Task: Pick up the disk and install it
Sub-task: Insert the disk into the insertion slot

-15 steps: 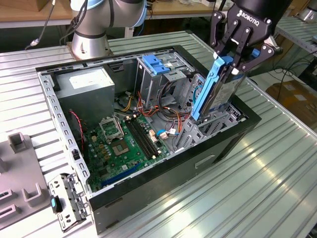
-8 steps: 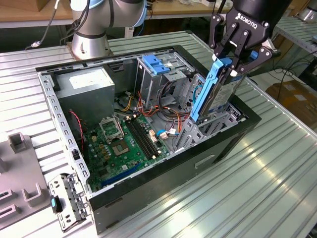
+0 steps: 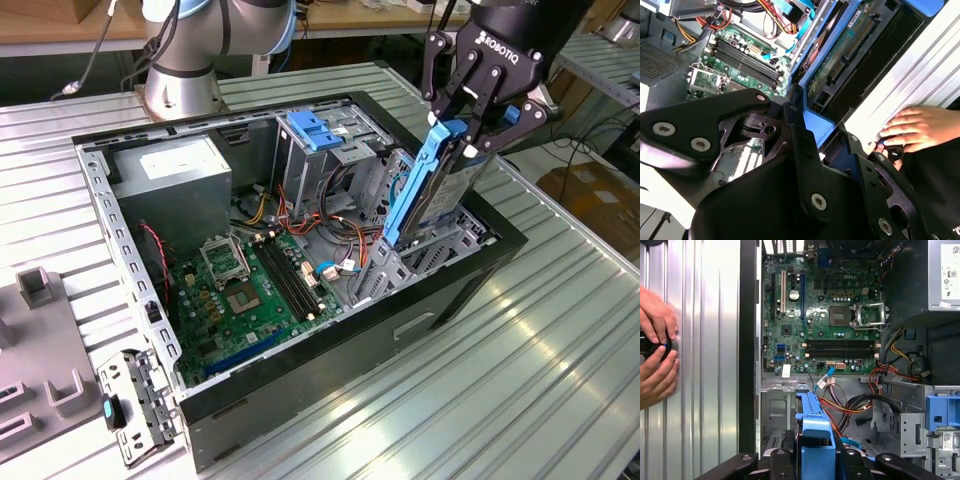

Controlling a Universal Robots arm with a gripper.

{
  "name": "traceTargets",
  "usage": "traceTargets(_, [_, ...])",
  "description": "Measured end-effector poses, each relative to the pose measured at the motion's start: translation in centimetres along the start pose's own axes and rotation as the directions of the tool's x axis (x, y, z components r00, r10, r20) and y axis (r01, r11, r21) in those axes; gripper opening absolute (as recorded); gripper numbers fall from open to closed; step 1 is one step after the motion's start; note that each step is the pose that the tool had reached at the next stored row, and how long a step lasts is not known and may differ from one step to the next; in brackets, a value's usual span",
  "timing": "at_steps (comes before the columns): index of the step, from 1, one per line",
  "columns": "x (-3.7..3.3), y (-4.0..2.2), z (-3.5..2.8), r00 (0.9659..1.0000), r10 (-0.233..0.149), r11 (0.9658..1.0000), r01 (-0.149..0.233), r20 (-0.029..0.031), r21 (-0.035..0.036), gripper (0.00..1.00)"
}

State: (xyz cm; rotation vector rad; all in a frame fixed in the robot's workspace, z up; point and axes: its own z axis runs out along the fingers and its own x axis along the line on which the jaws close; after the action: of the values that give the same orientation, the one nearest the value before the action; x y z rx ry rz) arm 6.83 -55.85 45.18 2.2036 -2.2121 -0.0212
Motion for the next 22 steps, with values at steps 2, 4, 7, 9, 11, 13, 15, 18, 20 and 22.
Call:
traceTargets(2, [0.07,-0.01,0.13,1.0,0.0,1.0,0.0,-0.0004,0.0,0.37])
traceTargets(4, [0.16,-0.02,0.27,1.0,0.0,1.0,0.0,-0.0002,0.0,0.37])
traceTargets(7, [0.18,-0.03,0.42,1.0,0.0,1.0,0.0,-0.0004,0.0,0.37])
traceTargets(9, [0.18,-0.04,0.55,1.0,0.0,1.0,0.0,-0.0004,0.0,0.37])
traceTargets(11, [0.19,-0.06,0.73,1.0,0.0,1.0,0.0,-0.0004,0.0,0.37])
traceTargets(13, [0.19,-0.07,0.83,1.0,0.0,1.0,0.0,-0.0004,0.0,0.37])
traceTargets(15, [0.18,-0.07,0.92,1.0,0.0,1.0,0.0,-0.0004,0.0,0.37])
traceTargets(18, [0.19,-0.08,1.11,1.0,0.0,1.0,0.0,-0.0003,0.0,0.37])
traceTargets(20, [0.19,-0.09,1.22,1.0,0.0,1.0,0.0,-0.0003,0.0,0.37])
traceTargets(22, [0.18,-0.1,1.37,1.0,0.0,1.0,0.0,-0.0005,0.0,0.37])
